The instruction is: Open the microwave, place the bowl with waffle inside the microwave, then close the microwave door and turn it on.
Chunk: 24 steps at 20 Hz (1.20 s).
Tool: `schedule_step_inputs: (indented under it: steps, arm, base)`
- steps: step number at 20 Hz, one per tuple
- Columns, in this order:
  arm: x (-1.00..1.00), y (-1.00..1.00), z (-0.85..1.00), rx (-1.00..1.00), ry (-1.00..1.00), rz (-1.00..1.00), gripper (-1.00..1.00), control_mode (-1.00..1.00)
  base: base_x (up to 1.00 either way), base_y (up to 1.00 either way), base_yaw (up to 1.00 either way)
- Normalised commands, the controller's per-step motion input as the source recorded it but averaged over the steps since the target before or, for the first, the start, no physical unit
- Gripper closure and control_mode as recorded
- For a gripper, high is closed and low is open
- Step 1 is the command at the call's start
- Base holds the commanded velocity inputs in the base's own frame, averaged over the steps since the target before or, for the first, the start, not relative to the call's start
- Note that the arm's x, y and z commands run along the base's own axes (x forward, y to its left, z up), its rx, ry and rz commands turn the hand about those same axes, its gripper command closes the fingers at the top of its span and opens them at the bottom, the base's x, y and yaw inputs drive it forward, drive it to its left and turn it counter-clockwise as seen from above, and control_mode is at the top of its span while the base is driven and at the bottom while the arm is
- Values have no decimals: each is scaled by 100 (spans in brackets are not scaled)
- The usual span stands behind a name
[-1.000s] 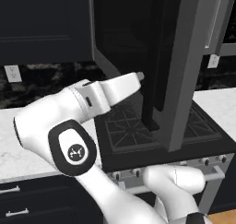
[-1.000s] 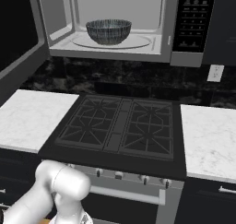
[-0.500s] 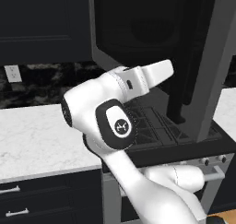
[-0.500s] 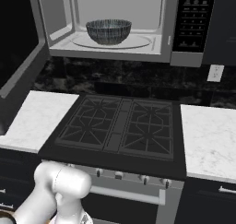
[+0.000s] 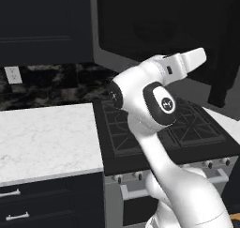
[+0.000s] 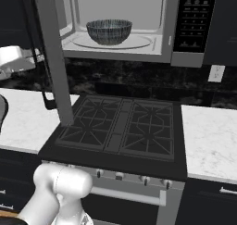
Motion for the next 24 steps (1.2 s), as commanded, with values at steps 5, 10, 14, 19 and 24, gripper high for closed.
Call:
schedule_step_inputs:
  steps: [5, 10, 14, 19, 24]
  arm:
    - [70, -82, 19, 0, 1, 12, -100, -100]
    - [40, -88, 23, 6, 3, 14, -100, -100]
    - [58, -64, 7, 7, 13, 19, -100, -100]
    - [56, -31, 5, 2, 16, 21, -100, -100]
    - [57, -21, 3, 2, 17, 22, -100, -100]
  base:
    - [0, 0, 0]
    - [0, 0, 0]
    - [0, 0, 0]
    - [0, 0, 0]
    - [0, 0, 0]
